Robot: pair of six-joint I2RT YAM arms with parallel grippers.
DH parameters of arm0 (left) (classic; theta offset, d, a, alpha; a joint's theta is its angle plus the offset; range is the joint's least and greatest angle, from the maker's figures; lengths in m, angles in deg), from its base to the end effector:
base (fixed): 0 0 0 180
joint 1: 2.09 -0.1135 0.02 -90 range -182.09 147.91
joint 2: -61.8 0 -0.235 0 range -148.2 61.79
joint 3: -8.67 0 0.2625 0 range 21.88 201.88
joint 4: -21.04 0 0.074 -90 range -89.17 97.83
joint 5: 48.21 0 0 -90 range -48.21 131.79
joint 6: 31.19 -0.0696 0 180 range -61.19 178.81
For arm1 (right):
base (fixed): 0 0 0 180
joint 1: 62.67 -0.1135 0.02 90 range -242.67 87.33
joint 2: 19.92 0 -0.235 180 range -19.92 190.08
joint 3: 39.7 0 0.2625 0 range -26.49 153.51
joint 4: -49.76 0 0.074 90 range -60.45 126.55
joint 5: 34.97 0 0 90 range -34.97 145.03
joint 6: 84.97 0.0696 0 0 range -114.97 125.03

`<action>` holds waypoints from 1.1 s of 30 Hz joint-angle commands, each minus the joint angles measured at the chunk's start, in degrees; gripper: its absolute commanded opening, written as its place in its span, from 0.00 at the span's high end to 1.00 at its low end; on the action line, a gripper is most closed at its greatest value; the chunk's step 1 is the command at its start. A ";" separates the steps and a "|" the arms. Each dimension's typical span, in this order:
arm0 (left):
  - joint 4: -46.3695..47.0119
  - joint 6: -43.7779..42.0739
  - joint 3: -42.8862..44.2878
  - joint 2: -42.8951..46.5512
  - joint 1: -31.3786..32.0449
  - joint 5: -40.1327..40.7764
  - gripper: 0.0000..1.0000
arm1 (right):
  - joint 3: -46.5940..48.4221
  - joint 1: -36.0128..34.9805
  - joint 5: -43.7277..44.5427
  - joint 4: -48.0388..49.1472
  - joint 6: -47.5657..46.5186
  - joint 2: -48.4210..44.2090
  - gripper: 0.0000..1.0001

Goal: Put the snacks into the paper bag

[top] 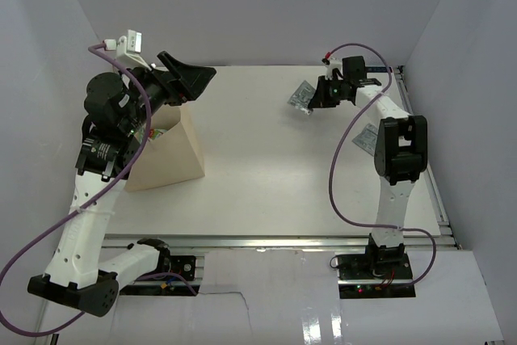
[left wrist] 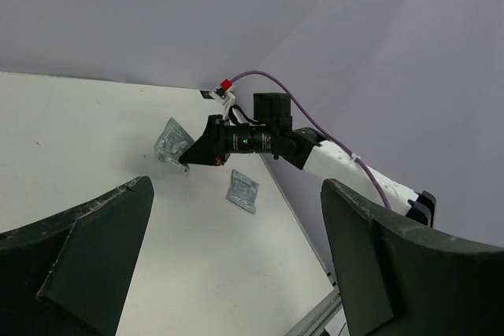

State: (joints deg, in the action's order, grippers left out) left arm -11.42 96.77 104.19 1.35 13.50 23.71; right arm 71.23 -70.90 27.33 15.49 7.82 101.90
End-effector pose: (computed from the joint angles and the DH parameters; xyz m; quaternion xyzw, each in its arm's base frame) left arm 0.2436 -0.0904 0.4751 -0.0209 0.6913 -0.4186 0.5886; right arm 0.4876 0.1032 0.1674 -0.1338 0.8922 0.2558 0.3473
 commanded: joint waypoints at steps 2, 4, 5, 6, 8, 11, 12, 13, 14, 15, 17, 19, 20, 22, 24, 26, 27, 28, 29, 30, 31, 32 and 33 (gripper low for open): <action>1.66 -0.60 3.47 0.59 -0.21 -0.72 0.02 | 0.99 -3.71 -10.78 5.85 1.08 -6.06 0.92; 3.15 -0.25 5.23 0.50 -0.21 -0.63 0.02 | 4.13 -7.21 -12.10 5.68 1.17 -7.12 0.92; 3.86 -0.08 5.76 0.50 -0.21 -0.46 0.02 | 5.81 -8.54 -12.28 5.33 1.26 -7.30 0.92; 4.73 0.10 6.20 0.59 -0.21 -0.46 0.02 | 7.74 -9.95 -12.29 5.24 1.52 -7.30 0.92; 7.72 1.15 7.17 1.12 -0.21 -0.55 0.02 | 15.03 -14.50 -11.59 5.15 2.57 -6.86 0.92; 11.33 2.21 8.14 2.17 -0.21 -0.81 0.02 | 26.27 -20.93 -8.60 4.62 4.06 -3.97 0.92; 12.03 2.39 8.31 2.43 -0.21 -0.90 0.02 | 28.74 -22.43 -7.73 4.80 4.42 -3.44 0.92; 13.08 2.56 8.66 3.13 -0.21 -0.98 0.02 | 32.42 -25.66 -5.98 5.32 5.29 -3.08 0.92; 13.53 2.82 8.75 3.49 -0.21 -1.07 0.02 | 33.50 -27.44 -4.91 6.20 5.39 -2.73 0.92; 13.79 2.83 8.84 3.75 -0.21 -1.25 0.02 | 34.03 -29.11 -3.60 8.29 5.39 -2.81 0.92; 14.50 3.00 8.75 4.89 -0.21 -1.51 0.02 | 34.21 -34.21 0.88 11.03 5.65 -2.82 0.92; 14.59 2.91 8.58 5.51 -0.21 -1.69 0.02 | 34.39 -38.41 5.18 14.81 6.35 -2.29 0.92; 14.59 2.91 8.23 6.30 -0.21 -1.78 0.02 | 35.35 -39.75 6.86 15.69 6.61 -1.33 0.92; 14.41 2.65 7.79 7.09 -0.21 -1.78 0.02 | 36.23 -43.08 11.24 18.32 6.53 -0.18 0.92; 13.71 2.56 7.35 8.32 -0.21 -1.69 0.02 | 36.93 -44.94 14.50 20.17 5.57 1.57 0.92; 13.18 2.91 6.91 9.11 -0.21 -1.60 0.02 | 37.72 -47.05 18.29 22.90 4.60 3.15 0.92; 12.57 3.00 6.73 9.81 -0.21 -1.60 0.02 | 38.42 -48.01 20.21 23.60 3.46 3.77 0.92; 12.13 3.18 6.56 10.17 -0.21 -1.51 0.02 | 38.69 -48.37 20.75 24.74 2.76 4.56 0.92; 11.78 3.27 6.12 10.52 -0.21 -1.43 0.02 | 38.69 -48.63 21.63 25.19 1.88 4.83 0.92; 11.43 3.35 5.85 11.31 -0.21 -1.34 0.02 | 38.69 -49.07 22.86 25.54 0.91 5.18 0.92; 11.16 3.53 5.59 11.66 -0.21 -1.25 0.02 | 38.52 -49.08 23.13 25.72 0.47 5.53 0.89; 10.72 3.53 4.98 12.01 -0.21 -1.16 0.02 | 37.56 -49.34 23.83 25.80 -0.67 5.45 0.75; 10.63 3.62 4.63 12.63 -0.21 -1.07 0.02 | 37.03 -49.25 23.92 25.72 -0.94 5.27 0.64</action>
State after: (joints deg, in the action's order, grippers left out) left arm 1.15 99.83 110.00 13.24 13.50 22.85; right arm 106.85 -120.36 46.21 35.40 9.81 108.42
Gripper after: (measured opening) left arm 0.979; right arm 0.304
